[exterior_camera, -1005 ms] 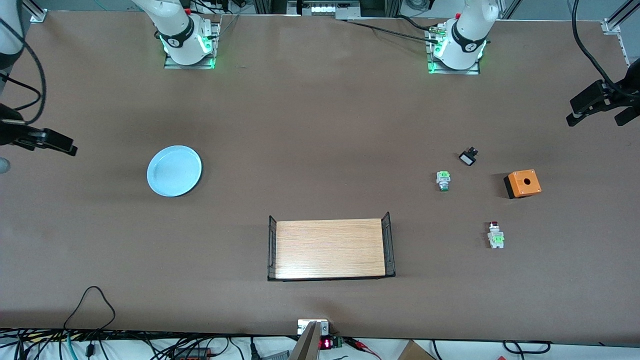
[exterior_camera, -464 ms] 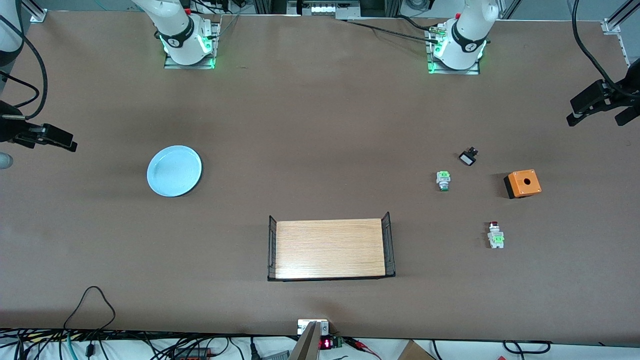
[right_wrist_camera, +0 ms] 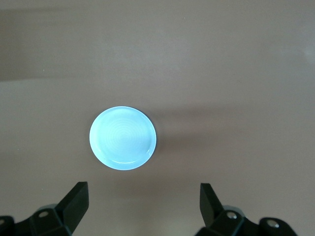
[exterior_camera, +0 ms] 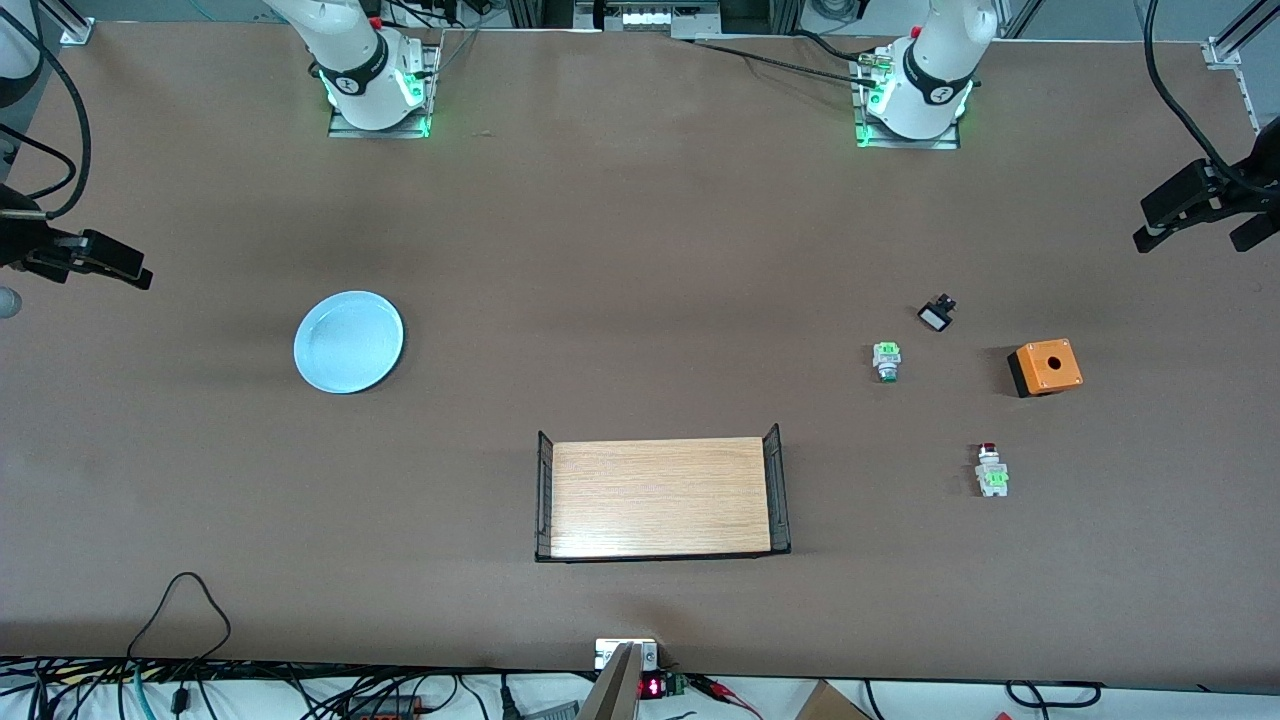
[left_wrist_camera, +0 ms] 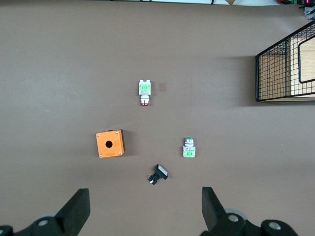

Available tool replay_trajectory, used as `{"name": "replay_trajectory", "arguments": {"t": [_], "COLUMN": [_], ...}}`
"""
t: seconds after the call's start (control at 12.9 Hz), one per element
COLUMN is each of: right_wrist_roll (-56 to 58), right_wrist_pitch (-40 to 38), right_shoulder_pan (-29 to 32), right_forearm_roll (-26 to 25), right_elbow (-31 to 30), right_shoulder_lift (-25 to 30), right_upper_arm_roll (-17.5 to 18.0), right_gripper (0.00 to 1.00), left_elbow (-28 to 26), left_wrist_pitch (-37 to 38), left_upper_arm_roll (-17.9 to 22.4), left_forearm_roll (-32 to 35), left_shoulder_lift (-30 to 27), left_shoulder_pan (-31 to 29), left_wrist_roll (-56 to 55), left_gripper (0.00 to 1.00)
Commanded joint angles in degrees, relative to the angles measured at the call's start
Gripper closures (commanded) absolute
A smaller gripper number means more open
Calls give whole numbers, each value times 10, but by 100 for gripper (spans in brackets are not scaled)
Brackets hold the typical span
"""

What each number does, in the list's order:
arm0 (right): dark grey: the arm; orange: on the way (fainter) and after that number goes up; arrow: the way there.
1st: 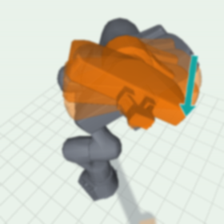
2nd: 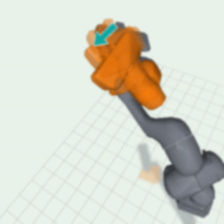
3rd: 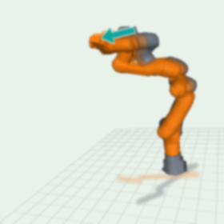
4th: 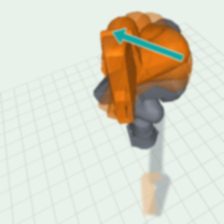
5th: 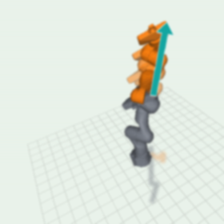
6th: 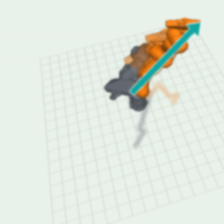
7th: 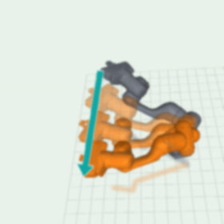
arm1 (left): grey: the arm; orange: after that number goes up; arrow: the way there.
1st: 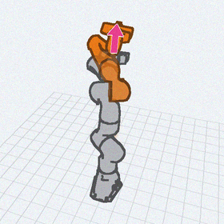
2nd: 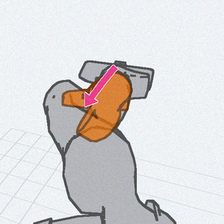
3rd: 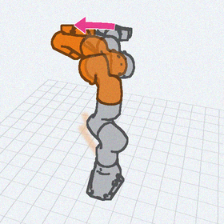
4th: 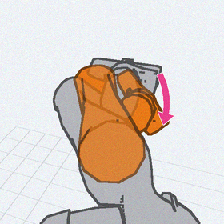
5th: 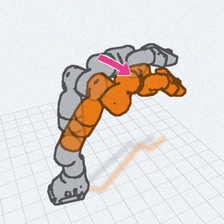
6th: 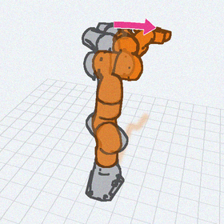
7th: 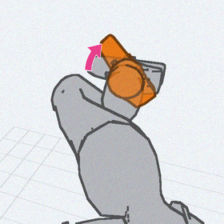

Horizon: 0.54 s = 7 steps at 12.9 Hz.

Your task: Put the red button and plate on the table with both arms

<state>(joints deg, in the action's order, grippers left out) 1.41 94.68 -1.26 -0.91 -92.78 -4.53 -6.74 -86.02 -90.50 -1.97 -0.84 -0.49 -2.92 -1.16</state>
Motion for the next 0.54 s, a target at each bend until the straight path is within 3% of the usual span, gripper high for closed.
{"name": "replay_trajectory", "arguments": {"t": [0.0,0.46], "right_wrist_roll": [9,6], "right_wrist_pitch": [-20,-28], "right_shoulder_pan": [-1,-1], "right_forearm_roll": [-1,-1], "right_elbow": [8,24], "right_shoulder_lift": [8,10], "right_upper_arm_roll": [3,3], "right_gripper": [0,0], "left_elbow": [16,16], "left_wrist_pitch": [9,9], "left_upper_arm_roll": [-2,-1], "left_forearm_roll": [16,15], "left_shoulder_lift": [6,6], "left_shoulder_pan": [-2,-7], "left_wrist_roll": [0,0], "left_gripper": [0,0]}}
